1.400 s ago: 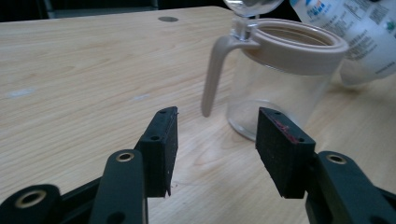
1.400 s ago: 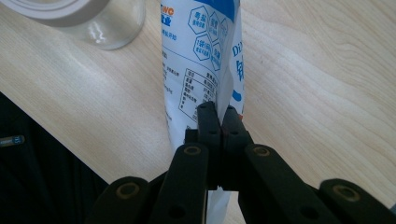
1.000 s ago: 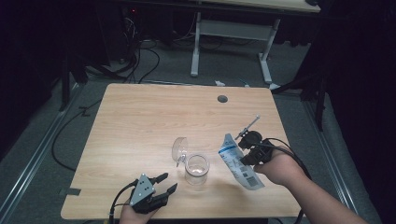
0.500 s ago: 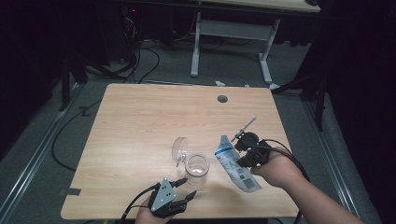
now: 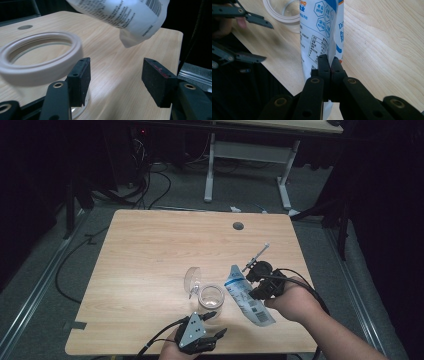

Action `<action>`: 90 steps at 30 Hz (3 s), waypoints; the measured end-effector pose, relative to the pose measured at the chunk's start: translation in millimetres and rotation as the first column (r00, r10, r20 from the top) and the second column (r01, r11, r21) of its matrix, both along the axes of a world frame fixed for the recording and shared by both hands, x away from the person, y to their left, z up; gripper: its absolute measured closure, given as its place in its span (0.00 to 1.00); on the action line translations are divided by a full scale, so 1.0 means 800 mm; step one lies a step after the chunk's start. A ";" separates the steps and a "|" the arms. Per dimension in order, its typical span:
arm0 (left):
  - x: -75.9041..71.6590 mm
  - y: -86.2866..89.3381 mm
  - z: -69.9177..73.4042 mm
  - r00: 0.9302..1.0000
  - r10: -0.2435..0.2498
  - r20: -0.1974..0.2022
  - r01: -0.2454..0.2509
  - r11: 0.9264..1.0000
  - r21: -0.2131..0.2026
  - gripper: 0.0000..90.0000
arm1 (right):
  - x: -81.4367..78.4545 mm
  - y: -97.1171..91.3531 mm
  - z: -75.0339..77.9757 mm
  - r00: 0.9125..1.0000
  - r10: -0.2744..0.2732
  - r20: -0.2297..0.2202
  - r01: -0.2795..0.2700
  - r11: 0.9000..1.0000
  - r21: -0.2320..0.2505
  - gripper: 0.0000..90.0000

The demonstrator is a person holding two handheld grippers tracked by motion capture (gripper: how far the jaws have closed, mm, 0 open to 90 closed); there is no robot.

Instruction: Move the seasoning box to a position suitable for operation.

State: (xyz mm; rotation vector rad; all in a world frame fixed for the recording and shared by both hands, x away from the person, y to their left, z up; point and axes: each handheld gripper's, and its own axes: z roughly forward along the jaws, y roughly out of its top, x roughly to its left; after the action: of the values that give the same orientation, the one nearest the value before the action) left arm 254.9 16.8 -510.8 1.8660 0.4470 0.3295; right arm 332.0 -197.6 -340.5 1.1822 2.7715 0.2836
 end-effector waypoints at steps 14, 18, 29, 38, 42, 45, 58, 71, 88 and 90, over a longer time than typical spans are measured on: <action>0.002 -0.041 -0.009 0.999 -0.047 -0.002 0.047 0.999 0.002 0.38 | -0.007 0.007 -0.001 1.000 0.017 -0.020 -0.017 1.000 -0.006 1.00; 0.003 -0.051 -0.011 0.998 -0.060 -0.012 0.060 0.998 -0.001 0.37 | -0.009 0.011 0.000 1.000 0.017 -0.022 -0.017 1.000 -0.002 1.00; 0.009 -0.059 -0.011 0.998 -0.059 -0.022 0.058 0.998 -0.010 0.36 | -0.011 0.023 0.007 0.999 0.043 -0.018 -0.042 0.999 0.021 1.00; 0.009 -0.070 -0.006 0.998 -0.070 0.002 0.070 0.997 -0.013 0.33 | -0.019 0.033 0.021 0.999 0.049 -0.005 -0.049 0.998 0.028 1.00; 0.007 -0.076 -0.004 0.998 -0.063 0.019 0.063 0.998 -0.007 0.33 | -0.020 0.038 0.023 0.998 0.058 -0.005 -0.058 0.998 0.030 1.00; 0.006 -0.076 -0.001 0.998 -0.057 0.020 0.057 0.998 -0.015 0.37 | -0.020 0.042 0.021 0.998 0.065 -0.007 -0.065 0.997 0.031 1.00; 0.003 -0.077 0.007 1.000 0.009 -0.015 -0.009 0.999 0.032 0.56 | -0.015 0.045 0.013 0.998 0.067 -0.005 -0.067 0.997 0.030 1.00; -0.005 -0.087 0.012 0.999 -0.010 -0.034 0.012 0.999 0.047 0.58 | -0.018 0.040 0.011 0.998 0.059 -0.001 -0.059 0.998 0.018 1.00; -0.012 -0.089 0.012 1.000 -0.021 0.012 0.020 0.998 0.062 0.56 | -0.014 0.048 0.012 0.997 0.076 0.015 -0.076 0.997 0.007 1.00; -0.011 -0.089 0.013 1.000 -0.017 0.009 0.016 0.998 0.058 0.59 | -0.014 0.050 0.013 0.997 0.076 0.015 -0.076 0.997 0.005 1.00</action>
State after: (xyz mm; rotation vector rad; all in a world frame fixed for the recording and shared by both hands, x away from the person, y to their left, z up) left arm 246.2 -54.2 -500.3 1.9228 0.4192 0.3435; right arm 321.2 -157.7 -330.4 1.0728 2.8086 0.3067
